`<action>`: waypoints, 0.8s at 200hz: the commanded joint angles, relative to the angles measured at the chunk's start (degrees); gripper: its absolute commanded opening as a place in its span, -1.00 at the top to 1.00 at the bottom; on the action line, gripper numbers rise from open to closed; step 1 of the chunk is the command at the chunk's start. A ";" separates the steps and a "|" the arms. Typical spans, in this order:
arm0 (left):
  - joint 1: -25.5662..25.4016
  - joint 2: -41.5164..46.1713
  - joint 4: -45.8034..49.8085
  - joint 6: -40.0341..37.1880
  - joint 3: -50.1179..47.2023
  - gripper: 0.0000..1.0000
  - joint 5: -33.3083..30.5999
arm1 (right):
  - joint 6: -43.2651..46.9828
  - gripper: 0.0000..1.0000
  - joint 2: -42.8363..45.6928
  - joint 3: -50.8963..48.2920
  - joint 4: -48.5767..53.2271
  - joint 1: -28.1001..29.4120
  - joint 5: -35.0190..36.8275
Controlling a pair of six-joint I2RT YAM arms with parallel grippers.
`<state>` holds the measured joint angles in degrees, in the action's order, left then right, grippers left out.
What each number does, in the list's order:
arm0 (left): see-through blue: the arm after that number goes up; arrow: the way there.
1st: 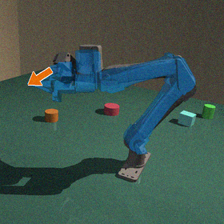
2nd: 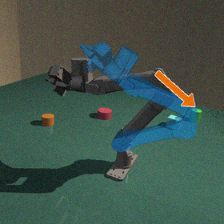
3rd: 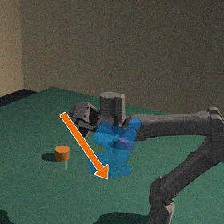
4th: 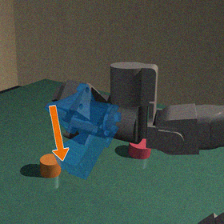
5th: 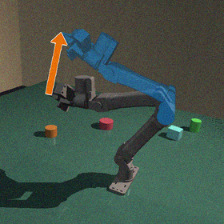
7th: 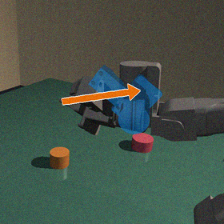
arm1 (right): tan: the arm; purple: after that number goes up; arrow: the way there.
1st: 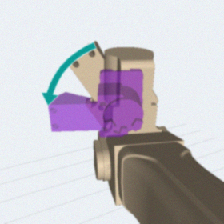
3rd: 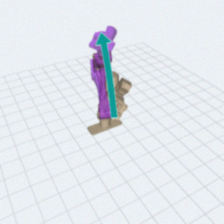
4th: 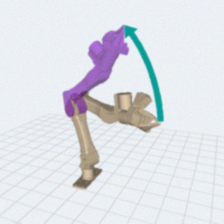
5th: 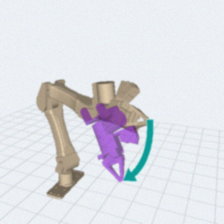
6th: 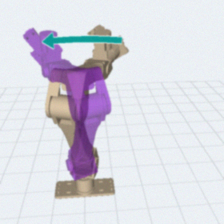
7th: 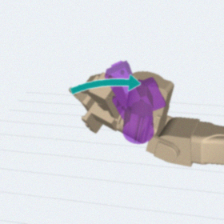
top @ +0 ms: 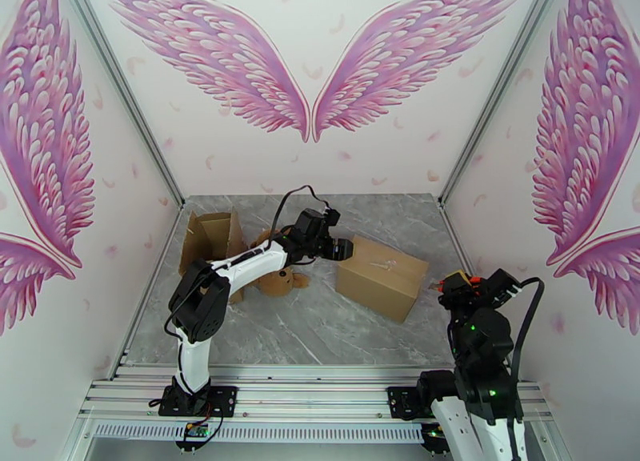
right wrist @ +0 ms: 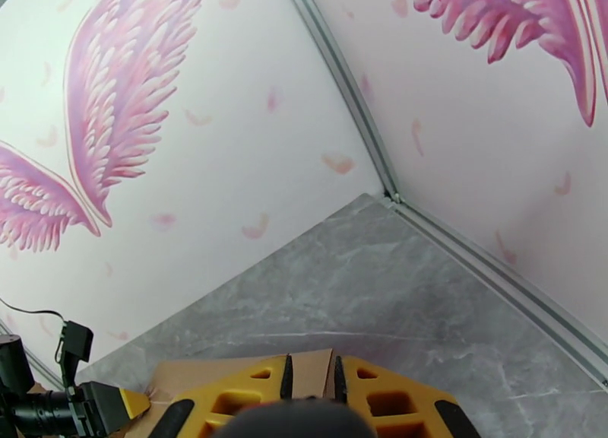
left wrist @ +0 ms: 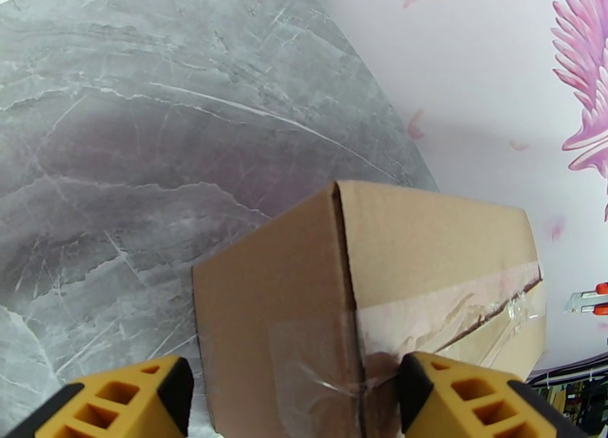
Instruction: Unpack the express box
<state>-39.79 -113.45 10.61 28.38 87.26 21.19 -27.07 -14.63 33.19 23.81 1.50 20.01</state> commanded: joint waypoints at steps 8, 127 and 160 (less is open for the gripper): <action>0.33 0.25 7.20 0.09 -2.85 -0.50 -5.41 | 5.39 1.00 -2.58 3.18 6.63 -0.30 4.77; -2.80 6.06 8.07 -3.23 -5.70 -0.52 0.00 | 13.93 1.00 -43.01 6.48 -10.20 -0.21 -14.42; -5.30 7.91 10.02 -5.10 -7.73 -0.52 0.27 | 15.07 1.00 -56.25 15.79 -14.17 1.25 -19.87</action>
<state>-41.17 -107.15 14.85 26.41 82.39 19.25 -13.80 -62.92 41.74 15.99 0.38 10.85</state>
